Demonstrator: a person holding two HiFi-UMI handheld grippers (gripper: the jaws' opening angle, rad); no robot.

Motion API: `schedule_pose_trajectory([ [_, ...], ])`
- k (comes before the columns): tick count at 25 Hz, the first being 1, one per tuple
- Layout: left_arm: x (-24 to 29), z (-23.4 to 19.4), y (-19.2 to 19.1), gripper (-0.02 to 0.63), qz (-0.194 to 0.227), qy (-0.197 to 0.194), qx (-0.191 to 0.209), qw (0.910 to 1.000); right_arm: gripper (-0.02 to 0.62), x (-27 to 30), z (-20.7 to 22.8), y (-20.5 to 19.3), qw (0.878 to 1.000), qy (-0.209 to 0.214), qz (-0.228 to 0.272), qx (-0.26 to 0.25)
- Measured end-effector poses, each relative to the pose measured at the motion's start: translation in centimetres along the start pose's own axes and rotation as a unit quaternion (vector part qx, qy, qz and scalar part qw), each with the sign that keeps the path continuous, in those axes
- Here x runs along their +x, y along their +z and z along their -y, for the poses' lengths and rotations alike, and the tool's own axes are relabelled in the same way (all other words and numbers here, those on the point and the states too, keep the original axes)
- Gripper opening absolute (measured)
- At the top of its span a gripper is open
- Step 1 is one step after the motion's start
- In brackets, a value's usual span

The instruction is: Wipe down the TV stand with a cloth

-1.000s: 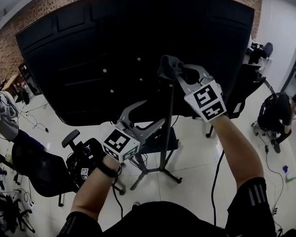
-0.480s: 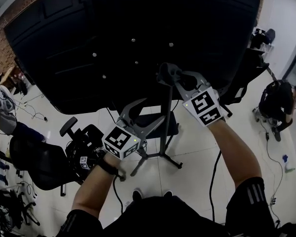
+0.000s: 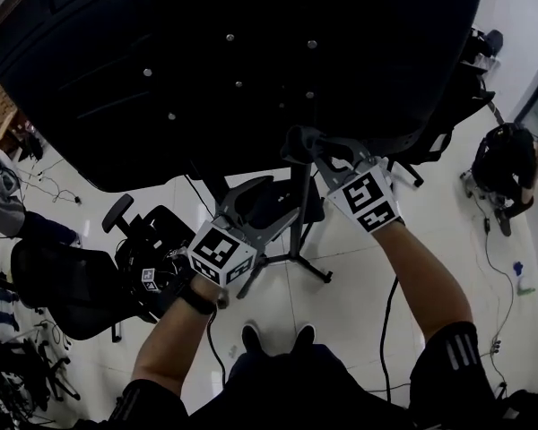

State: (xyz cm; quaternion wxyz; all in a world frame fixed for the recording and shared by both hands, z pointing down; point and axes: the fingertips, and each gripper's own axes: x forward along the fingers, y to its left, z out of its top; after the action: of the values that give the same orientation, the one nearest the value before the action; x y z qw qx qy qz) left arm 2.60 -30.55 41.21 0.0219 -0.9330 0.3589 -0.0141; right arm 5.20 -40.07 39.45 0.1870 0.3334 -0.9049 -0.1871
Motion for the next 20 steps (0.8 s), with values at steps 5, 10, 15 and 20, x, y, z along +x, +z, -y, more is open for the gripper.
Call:
schedule_pose_trajectory([
  [5,0.1,-0.7,-3.5,0.316,-0.012,0.002,-0.036,0.9993,0.037,1.0,-2.0,-3.7,0.999,0.016,-0.023,0.04],
  [10,0.4,-1.3,-7.8,0.317,-0.03,0.007,-0.068,0.9972,0.037,2.0,-4.6,-8.2,0.996,0.035,-0.052,0.064],
  [15,0.9,-2.1,-13.2,0.324,-0.066,0.002,-0.084,0.9943,0.037,3.7,-7.6,-13.1,0.991,0.052,-0.088,0.088],
  [20,1.6,-1.9,-18.3,0.328,-0.092,-0.007,-0.107,0.99,0.037,5.2,-10.8,-19.2,0.983,0.067,-0.131,0.113],
])
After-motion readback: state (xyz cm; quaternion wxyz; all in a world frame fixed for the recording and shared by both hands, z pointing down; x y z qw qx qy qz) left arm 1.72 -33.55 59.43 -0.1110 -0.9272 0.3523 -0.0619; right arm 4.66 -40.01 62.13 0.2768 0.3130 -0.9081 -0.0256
